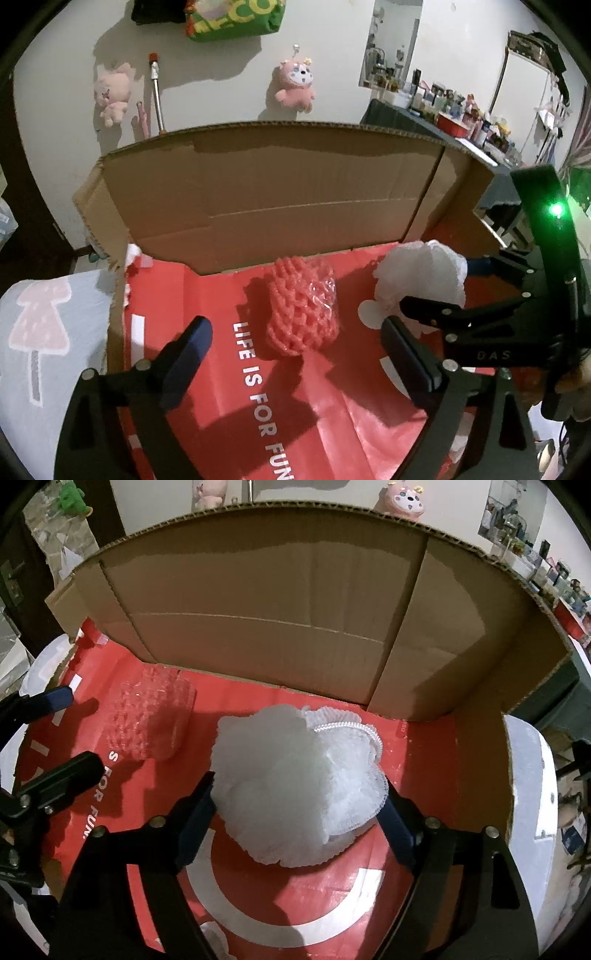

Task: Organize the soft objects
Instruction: 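Carry both held items into the red box and open both tools, then withdraw both tools from the box back toward the table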

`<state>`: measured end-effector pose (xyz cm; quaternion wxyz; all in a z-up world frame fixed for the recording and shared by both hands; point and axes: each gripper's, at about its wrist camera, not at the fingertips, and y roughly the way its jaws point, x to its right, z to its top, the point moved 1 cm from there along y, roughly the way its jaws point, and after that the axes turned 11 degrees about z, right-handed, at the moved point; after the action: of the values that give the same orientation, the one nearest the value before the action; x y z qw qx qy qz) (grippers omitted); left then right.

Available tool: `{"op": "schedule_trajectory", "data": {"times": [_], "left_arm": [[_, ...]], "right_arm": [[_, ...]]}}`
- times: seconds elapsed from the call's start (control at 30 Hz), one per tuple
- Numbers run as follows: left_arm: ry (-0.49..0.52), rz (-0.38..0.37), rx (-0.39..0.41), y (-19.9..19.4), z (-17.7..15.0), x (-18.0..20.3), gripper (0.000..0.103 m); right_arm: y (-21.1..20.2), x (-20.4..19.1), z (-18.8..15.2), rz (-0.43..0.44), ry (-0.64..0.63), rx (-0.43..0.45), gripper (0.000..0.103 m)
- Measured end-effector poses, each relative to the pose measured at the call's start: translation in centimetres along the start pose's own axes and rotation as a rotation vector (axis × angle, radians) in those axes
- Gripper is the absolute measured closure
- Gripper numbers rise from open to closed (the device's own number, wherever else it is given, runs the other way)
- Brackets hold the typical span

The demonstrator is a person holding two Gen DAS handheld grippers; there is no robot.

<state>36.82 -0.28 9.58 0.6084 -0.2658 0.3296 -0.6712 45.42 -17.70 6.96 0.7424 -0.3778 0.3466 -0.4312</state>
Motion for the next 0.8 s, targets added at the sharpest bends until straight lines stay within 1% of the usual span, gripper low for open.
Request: {"op": "schedule_trajectory", "data": {"times": [0.03, 0.07, 0.13, 0.33, 0.47, 0.57, 0.7, 0.8], "left_arm": [[-0.009, 0.0, 0.003, -0.2, 0.0, 0.0, 0.006], [-0.02, 0.001, 0.005, -0.3, -0.1, -0.2, 0.005], [-0.041, 0.006, 0.015, -0.8, -0.2, -0.5, 0.003], [-0.095, 0.002, 0.038, -2.5, -0.6, -1.1, 0.0], [-0.109, -0.002, 0.076, -4.5, -1.0, -1.2, 0.0], [-0.119, -0.012, 0.097, -6.1, -1.5, -1.3, 0.0], [-0.112, -0.002, 0.117, -7.8, -2.3, -1.3, 0.0], [-0.111, -0.001, 0.128, -8.9, -3.0, -1.4, 0.0]], "right_arm": [[-0.2, -0.2, -0.1, -0.002, -0.001, 0.007, 0.02], [-0.2, -0.5, -1.5, -0.002, -0.002, 0.015, 0.019], [-0.6, -0.9, -1.7, -0.001, -0.009, 0.03, 0.016], [-2.9, -2.0, -2.1, -0.014, -0.048, 0.065, 0.015], [-4.1, -3.1, -2.7, 0.011, -0.062, 0.07, 0.014], [-5.2, -3.5, -4.2, 0.01, -0.081, 0.039, 0.011], [-5.0, -4.5, -7.2, 0.007, -0.111, -0.066, 0.011], [-4.3, -5.1, -8.8, -0.002, -0.127, -0.123, 0.011]]}}
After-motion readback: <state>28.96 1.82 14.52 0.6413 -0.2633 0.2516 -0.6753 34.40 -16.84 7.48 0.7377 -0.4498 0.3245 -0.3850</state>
